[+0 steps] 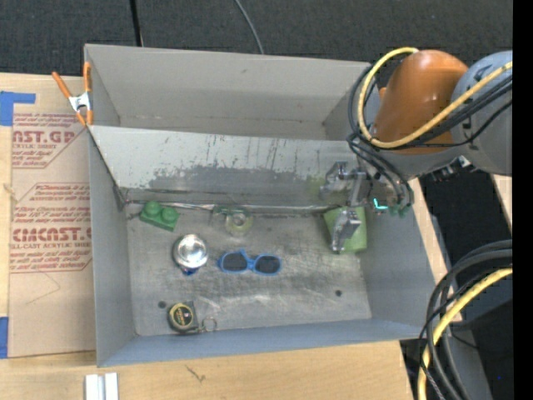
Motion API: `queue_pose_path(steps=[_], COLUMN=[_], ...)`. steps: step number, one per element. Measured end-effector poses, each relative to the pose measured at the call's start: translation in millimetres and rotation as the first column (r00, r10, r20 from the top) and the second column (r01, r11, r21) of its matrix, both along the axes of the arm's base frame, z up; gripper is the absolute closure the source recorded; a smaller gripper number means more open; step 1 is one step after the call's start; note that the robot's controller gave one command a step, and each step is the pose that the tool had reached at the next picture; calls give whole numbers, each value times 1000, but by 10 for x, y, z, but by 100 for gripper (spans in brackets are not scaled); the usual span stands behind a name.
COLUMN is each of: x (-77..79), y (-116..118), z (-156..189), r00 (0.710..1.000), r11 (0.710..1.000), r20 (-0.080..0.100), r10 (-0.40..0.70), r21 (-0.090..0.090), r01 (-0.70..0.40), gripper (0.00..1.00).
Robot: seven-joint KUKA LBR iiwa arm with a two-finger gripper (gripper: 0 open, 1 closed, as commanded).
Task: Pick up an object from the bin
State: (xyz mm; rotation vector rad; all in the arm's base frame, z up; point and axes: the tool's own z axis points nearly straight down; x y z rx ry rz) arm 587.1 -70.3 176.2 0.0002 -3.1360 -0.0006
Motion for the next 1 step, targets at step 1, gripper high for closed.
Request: queue_pose_path(steps=[1], x=[-375], y=[315], z=[-1007], r00=[984], r11=[984], r20=[15], r10=[176], r21=[-1], r01=[-176], gripper=[0])
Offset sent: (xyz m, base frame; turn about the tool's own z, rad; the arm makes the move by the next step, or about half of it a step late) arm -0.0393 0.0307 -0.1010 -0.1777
